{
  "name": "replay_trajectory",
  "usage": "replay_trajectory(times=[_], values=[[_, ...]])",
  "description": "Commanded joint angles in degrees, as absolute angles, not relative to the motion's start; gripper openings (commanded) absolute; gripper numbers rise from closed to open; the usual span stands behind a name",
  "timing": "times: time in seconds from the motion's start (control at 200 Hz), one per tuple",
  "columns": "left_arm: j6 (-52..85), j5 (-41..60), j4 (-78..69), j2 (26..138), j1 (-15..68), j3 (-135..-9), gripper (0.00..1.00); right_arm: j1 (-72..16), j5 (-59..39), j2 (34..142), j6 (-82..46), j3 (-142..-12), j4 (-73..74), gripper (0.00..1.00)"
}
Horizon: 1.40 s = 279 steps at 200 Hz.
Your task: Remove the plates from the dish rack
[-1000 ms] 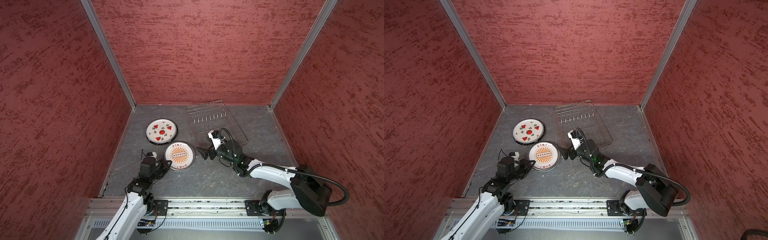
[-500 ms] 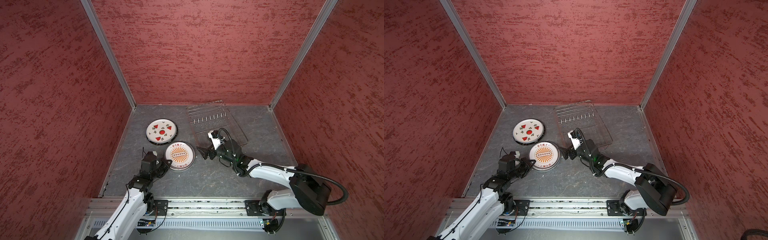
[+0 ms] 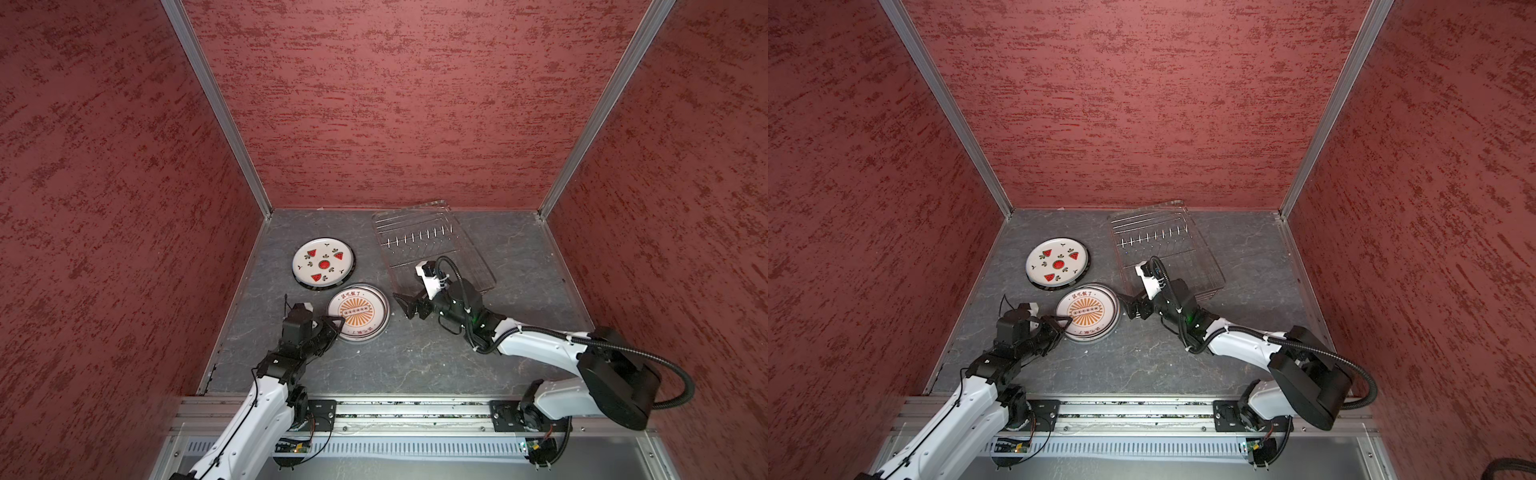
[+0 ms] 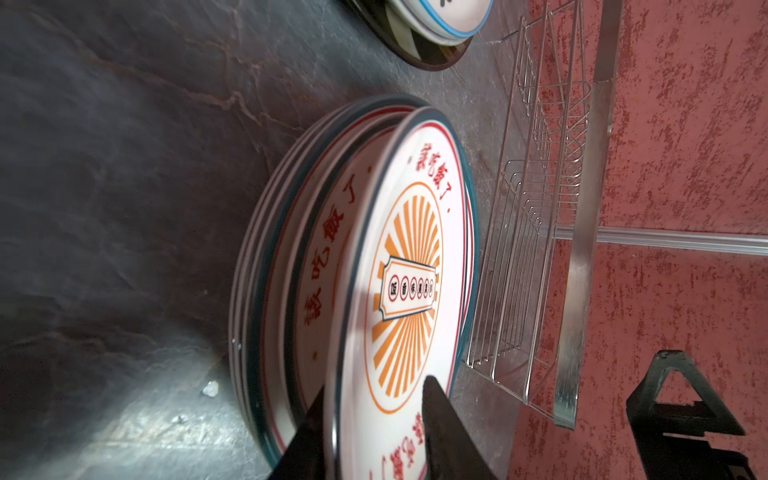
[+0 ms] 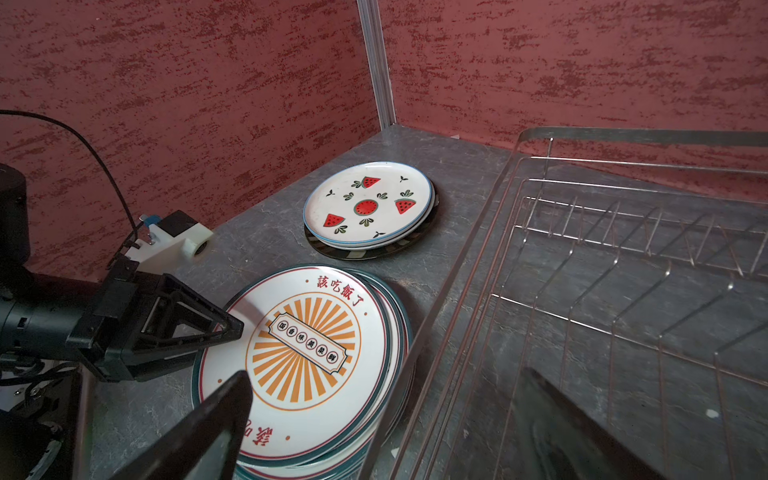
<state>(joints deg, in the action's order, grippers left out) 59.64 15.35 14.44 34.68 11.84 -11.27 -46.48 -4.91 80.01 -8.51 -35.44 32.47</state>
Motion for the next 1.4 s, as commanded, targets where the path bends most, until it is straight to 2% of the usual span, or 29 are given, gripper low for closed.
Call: replay_trajectory(times=[0.0,0.125,0.301,0.496,0.877,1.132,1.232,1.393], values=[[58.9,11.9,16.0,33.5,11.6,-13.5,0.46,-47.0,-4.3,80.3,-7.6,-37.7,32.4,0.99],[58.4,10.1,16.9,33.0,11.6,-13.7,0.51,-47.0,-4.2,80.2,-7.6,-37.4,32.9,0.99],[57.9,6.9,18.2,33.6,12.3,-14.5,0.53,-47.0,-4.2,80.2,-7.6,-37.4,32.9,0.99],[57.0,0.3,20.9,33.9,16.1,-16.1,0.52,-47.0,-8.1,79.8,-7.9,-36.9,34.3,0.99],[56.5,-0.3,18.8,37.8,18.5,-16.9,0.51,-47.0,-7.4,79.7,-7.9,-36.8,34.2,0.99],[56.5,-3.4,21.1,33.8,18.7,-16.9,0.52,-47.0,-7.5,79.5,-8.1,-36.7,34.5,0.99],[55.8,-5.4,21.1,30.8,18.9,-16.6,0.57,-47.0,-4.1,79.1,-9.5,-36.8,34.1,0.99],[54.3,-10.3,18.8,26.2,19.0,-16.4,0.92,-46.5,4.7,77.4,-12.7,-38.1,30.3,0.99]])
